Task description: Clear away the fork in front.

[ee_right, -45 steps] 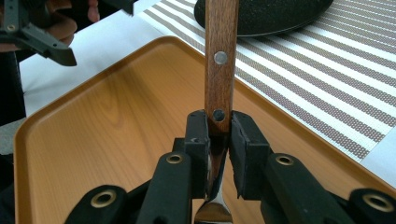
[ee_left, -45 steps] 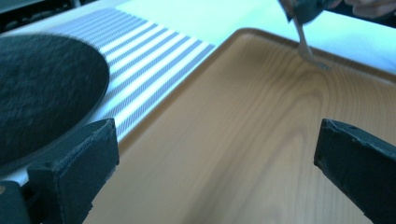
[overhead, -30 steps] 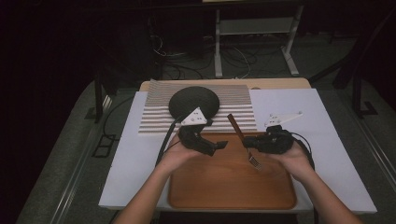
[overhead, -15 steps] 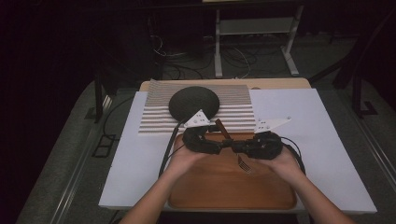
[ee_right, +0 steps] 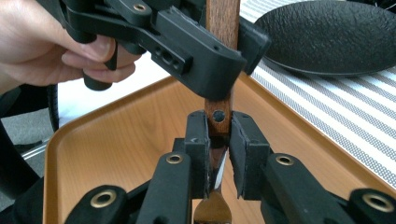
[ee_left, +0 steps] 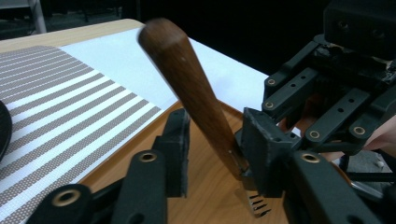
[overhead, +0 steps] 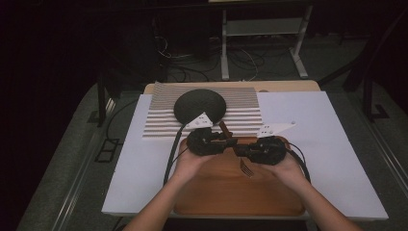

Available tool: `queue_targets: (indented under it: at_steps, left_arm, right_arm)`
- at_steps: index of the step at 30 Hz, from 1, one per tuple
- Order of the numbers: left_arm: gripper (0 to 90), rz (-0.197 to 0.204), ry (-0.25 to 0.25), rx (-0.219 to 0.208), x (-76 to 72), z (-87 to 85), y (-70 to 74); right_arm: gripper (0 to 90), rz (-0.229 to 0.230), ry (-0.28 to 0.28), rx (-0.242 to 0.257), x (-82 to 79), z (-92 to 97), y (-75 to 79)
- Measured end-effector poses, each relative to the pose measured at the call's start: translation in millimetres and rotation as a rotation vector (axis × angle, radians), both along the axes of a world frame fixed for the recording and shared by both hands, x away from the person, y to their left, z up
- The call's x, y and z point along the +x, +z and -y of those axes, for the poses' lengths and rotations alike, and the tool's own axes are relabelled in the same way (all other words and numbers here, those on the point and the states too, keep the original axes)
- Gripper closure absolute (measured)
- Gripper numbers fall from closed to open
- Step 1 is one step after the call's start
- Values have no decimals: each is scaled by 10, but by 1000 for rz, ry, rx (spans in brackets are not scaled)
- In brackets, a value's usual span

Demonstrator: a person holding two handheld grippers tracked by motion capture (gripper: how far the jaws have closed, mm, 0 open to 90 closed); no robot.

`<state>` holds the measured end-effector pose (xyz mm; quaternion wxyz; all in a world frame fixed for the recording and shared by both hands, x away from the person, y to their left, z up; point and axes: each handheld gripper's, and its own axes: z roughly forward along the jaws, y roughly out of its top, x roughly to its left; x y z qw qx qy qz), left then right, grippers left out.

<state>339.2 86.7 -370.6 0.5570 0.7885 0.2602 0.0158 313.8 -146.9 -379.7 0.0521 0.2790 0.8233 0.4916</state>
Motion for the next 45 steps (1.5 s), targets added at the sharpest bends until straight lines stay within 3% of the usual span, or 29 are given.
queue_targets:
  at_steps: [13,17,22,26,28,35,38,45]
  left_arm:
    - [761,-13,-48,-29,-19,0,-1]
    - [769,9,-40,-31,-9,-65,25]
    - [778,32,-35,-35,8,-166,72]
    - [785,41,-13,-23,39,-264,87]
    - [793,37,-8,-17,55,-321,93]
    - [808,53,-3,-9,62,-513,163]
    - [806,46,-15,-8,65,-597,197]
    - [804,32,-32,6,44,-861,287]
  right_arm:
    - [757,16,7,-9,-23,-55,3]
    - [597,21,3,-4,-19,-44,-10]
    - [355,-18,-5,9,28,35,-58]
    - [223,-38,-43,5,51,154,-115]
    - [177,-22,-81,-9,61,239,-143]
    - [132,19,-172,-23,10,538,-250]
    - [96,44,-185,-41,-56,664,-291]
    - [47,56,-217,-55,-230,933,-412]
